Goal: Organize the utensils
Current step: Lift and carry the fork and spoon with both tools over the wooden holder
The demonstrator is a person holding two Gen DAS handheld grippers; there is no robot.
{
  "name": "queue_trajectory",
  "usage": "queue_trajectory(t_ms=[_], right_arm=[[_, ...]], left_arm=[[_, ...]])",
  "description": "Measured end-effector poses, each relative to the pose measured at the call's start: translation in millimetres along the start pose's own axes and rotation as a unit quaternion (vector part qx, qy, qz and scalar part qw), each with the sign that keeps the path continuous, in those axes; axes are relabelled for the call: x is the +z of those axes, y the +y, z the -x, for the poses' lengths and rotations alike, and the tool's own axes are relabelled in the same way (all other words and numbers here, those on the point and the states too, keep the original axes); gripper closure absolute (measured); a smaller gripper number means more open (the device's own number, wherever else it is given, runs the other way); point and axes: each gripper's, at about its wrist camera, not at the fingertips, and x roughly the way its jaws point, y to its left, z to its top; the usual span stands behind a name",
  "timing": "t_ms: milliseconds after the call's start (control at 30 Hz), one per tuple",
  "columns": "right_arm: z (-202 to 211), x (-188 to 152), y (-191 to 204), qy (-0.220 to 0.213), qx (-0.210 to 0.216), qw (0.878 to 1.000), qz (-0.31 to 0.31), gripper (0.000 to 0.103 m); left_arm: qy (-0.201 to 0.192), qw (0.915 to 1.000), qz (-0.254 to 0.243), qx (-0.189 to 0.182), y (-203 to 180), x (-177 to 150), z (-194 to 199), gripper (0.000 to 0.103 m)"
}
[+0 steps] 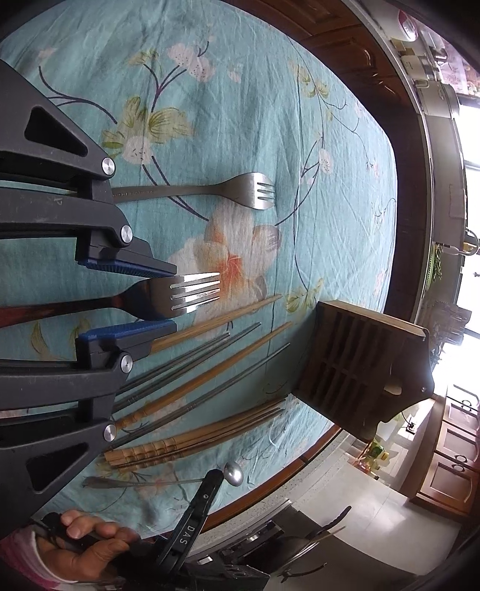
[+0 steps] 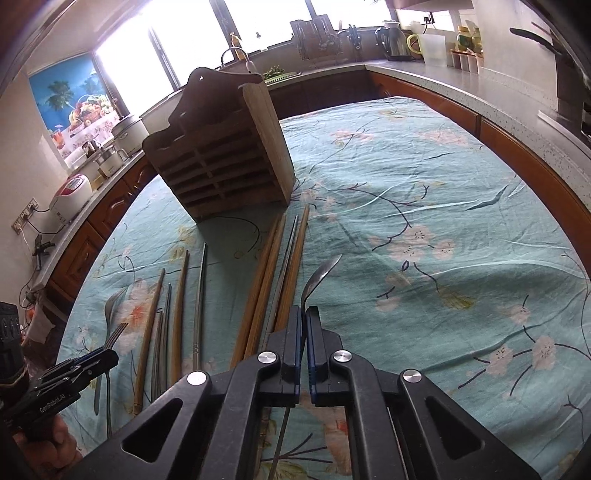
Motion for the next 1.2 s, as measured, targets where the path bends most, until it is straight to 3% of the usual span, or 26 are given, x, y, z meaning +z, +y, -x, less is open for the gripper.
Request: queue_trajectory(t_ms=[767, 1200], right_arm=[[88, 42, 23, -0.115, 0.047, 0.992, 0.012, 0.101], [87, 106, 31, -0.164, 0.049, 0.985, 0.018, 0.101]], left_arm=[[-0.117, 0.9918, -0.012, -0.05, -2, 16, 101, 0.082], [-0.165, 0.9835, -0.024, -0.069, -5, 88, 99, 0.083]])
